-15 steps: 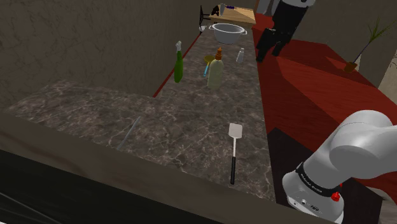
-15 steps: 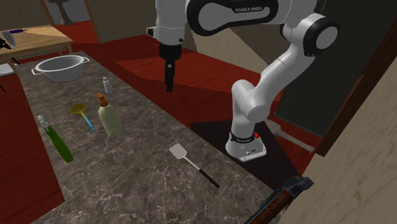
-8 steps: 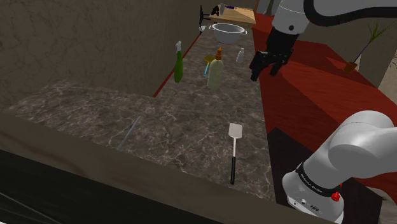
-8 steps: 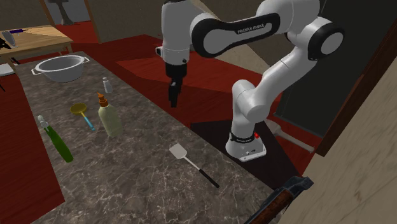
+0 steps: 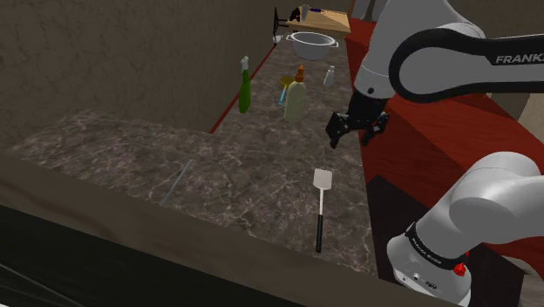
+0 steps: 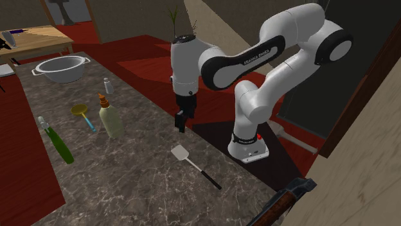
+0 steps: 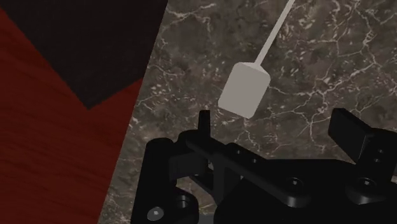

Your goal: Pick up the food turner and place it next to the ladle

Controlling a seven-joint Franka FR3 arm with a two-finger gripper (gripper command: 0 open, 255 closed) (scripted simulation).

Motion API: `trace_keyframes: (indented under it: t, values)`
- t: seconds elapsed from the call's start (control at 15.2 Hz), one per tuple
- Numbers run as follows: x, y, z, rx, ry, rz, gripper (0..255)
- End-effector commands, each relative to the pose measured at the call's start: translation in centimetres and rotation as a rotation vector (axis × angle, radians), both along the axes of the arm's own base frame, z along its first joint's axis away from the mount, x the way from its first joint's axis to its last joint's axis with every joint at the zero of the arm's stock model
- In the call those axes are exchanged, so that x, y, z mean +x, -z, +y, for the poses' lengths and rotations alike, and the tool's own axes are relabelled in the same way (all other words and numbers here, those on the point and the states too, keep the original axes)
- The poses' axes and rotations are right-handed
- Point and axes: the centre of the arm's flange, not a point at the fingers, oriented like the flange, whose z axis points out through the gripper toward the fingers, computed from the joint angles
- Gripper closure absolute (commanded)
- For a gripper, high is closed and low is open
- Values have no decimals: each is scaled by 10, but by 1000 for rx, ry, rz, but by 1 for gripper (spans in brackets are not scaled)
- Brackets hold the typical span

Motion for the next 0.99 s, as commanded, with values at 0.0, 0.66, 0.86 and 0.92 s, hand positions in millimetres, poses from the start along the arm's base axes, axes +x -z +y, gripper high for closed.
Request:
trace_keyframes:
  t: [0.0,0.66,0.86,0.92]
  values:
    - [-3,23,9,10,77,12,0]
    - [-14,136,66,55,433,72,0]
    - [-14,151,67,55,433,72,0]
    - [-15,157,67,55,433,72,0]
